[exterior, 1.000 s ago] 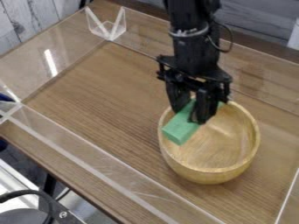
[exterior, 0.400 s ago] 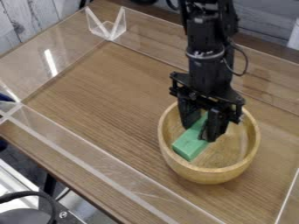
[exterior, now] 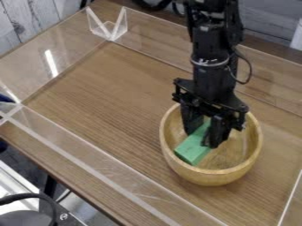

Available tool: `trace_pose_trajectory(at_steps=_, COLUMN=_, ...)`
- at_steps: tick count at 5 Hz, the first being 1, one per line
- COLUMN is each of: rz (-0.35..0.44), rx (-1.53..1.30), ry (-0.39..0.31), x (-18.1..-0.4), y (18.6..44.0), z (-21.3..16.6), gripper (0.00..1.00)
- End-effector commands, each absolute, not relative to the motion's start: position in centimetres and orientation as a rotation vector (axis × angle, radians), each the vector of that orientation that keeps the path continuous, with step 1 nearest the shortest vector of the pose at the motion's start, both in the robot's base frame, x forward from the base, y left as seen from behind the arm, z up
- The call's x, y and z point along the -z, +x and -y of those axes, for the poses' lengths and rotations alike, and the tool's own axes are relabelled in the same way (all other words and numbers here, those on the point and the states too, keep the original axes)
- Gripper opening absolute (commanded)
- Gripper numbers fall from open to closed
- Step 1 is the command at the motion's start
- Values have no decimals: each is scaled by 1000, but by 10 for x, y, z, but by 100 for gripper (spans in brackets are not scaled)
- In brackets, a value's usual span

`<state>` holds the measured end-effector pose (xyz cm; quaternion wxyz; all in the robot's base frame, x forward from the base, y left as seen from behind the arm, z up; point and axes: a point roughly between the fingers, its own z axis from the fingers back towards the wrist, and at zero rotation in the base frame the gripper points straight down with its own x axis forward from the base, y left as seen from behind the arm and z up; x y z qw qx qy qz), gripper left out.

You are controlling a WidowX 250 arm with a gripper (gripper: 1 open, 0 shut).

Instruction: Put the green block in the brown bowl

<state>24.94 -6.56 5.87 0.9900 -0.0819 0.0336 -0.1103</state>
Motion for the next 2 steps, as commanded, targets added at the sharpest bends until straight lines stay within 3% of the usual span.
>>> trace_pose_trajectory(at_steps=1, rz=-32, rx=230, ry=-159, x=-67, y=257, z=68, gripper=0)
trace_pose_trajectory(at_steps=2, rz=-38, rx=228, ry=-159, x=-66, y=257, z=69, gripper=0)
